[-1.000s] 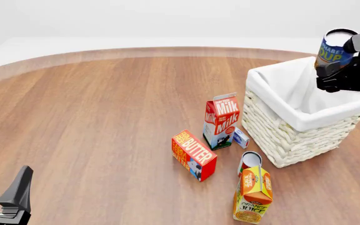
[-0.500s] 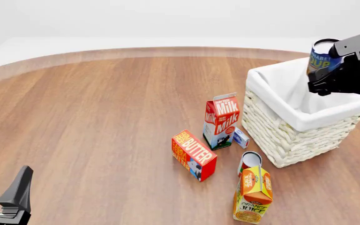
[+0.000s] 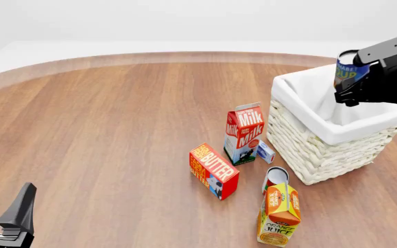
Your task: Pick up the alphabet soup, and put it in the basket.
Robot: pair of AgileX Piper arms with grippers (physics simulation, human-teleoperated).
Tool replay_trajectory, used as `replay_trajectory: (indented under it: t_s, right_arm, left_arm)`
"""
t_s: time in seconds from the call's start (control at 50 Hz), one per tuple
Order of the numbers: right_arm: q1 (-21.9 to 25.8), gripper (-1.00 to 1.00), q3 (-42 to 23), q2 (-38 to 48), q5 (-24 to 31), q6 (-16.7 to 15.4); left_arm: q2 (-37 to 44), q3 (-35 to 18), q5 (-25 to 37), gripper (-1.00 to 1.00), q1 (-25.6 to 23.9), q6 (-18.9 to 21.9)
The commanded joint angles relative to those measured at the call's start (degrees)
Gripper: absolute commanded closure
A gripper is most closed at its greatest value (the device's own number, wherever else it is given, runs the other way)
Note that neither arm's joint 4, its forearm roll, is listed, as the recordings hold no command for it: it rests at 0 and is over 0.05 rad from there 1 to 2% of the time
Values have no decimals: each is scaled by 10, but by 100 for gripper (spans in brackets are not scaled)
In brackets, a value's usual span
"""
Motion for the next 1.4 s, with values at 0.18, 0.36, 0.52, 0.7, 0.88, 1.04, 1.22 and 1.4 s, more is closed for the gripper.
replay_trajectory:
  t_s: [0.18,0.36,0.52,0.7,0.88,1.04,1.22,1.4]
  right_arm:
    - [-4,100,-21,37,17,-4]
    - [-10,100,-35,54,18,-7]
    - [-18,100,-40,68,18,-12]
    - [-22,100,-52,82,21,-17]
    - [-24,100,-55,99,18,-23]
    - [-28,100,-59,108,19,-31]
    - [-29,100,-63,130,16,-36]
    - [-27,100,-57,146,8,-43]
  left_arm:
    - [0,0,0,-100,0,0]
    - [0,0,0,-100,0,0]
    - [0,0,0,-100,0,0]
    - [0,0,0,-100,0,0]
    - [0,0,0,-100,0,0]
    - [0,0,0,-100,0,0]
    - [0,0,0,-100,0,0]
    - [0,0,0,-100,0,0]
